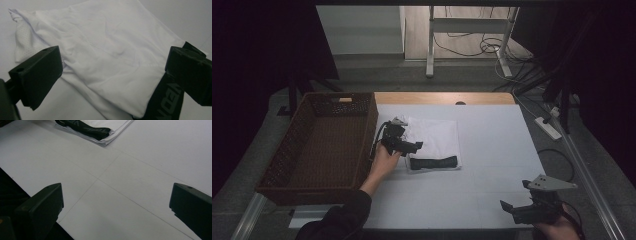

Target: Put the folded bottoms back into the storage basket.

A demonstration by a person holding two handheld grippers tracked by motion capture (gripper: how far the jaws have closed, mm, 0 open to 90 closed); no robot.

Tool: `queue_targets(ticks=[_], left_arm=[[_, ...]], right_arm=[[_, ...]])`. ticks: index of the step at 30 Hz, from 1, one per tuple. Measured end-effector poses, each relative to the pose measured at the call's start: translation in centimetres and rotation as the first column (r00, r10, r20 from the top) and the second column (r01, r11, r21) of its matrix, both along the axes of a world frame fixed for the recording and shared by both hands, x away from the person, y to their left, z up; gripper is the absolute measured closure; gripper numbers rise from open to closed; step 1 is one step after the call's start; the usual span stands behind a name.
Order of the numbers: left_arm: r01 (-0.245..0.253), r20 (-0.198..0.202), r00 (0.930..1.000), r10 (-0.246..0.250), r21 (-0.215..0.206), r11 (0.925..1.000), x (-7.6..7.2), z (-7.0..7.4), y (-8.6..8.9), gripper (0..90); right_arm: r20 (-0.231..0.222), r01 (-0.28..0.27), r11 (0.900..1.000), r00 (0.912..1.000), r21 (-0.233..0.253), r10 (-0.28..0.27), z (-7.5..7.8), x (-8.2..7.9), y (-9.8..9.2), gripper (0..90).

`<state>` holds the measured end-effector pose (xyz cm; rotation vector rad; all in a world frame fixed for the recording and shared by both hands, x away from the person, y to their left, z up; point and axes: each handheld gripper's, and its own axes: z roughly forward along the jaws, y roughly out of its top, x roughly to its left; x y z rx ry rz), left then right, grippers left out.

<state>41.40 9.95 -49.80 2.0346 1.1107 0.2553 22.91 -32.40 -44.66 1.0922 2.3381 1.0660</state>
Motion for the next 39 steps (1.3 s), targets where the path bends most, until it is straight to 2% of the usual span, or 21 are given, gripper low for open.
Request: queue_targets(ticks=[9,15,21,28,32,36,39], left_arm=[[-0.060,-0.045,0.9971,0.061,0.028,0.9978,1.6,-0.5,-0.1,0.3],[-0.063,-0.052,0.9965,0.066,0.043,0.9971,2.6,-0.9,0.1,0.0],[-0.083,-0.072,0.9935,0.088,0.075,0.9937,3.7,-1.4,0.1,0.0],[-0.115,-0.083,0.9894,0.119,0.048,0.9922,5.2,-1.4,1.2,0.0],[-0.132,-0.088,0.9868,0.136,0.054,0.9898,6.0,-1.5,1.7,0.0],[-0.138,-0.091,0.9854,0.144,0.072,0.9879,6.8,-1.7,1.8,0.0],[-0.134,-0.090,0.9856,0.144,0.109,0.9850,7.3,-2.0,1.3,0.0]], right_arm=[[-0.001,-0.004,1.000,1.0000,-0.004,0.004,0.0,0.0,0.1,0.3],[-0.001,-0.006,1.000,1.0000,-0.004,0.006,0.0,0.1,0.1,0.3],[-0.002,-0.008,1.000,1.0000,-0.005,0.008,0.0,0.1,0.1,0.3],[-0.003,-0.012,1.000,0.9999,-0.005,0.012,0.0,0.1,0.1,0.3],[-0.004,-0.016,1.000,0.9999,-0.010,0.016,-0.1,0.1,0.2,0.3],[-0.005,-0.018,1.000,0.9998,-0.013,0.018,-0.1,0.1,0.2,0.3],[-0.005,-0.017,1.000,0.9998,-0.011,0.017,-0.1,0.1,0.2,0.3]])
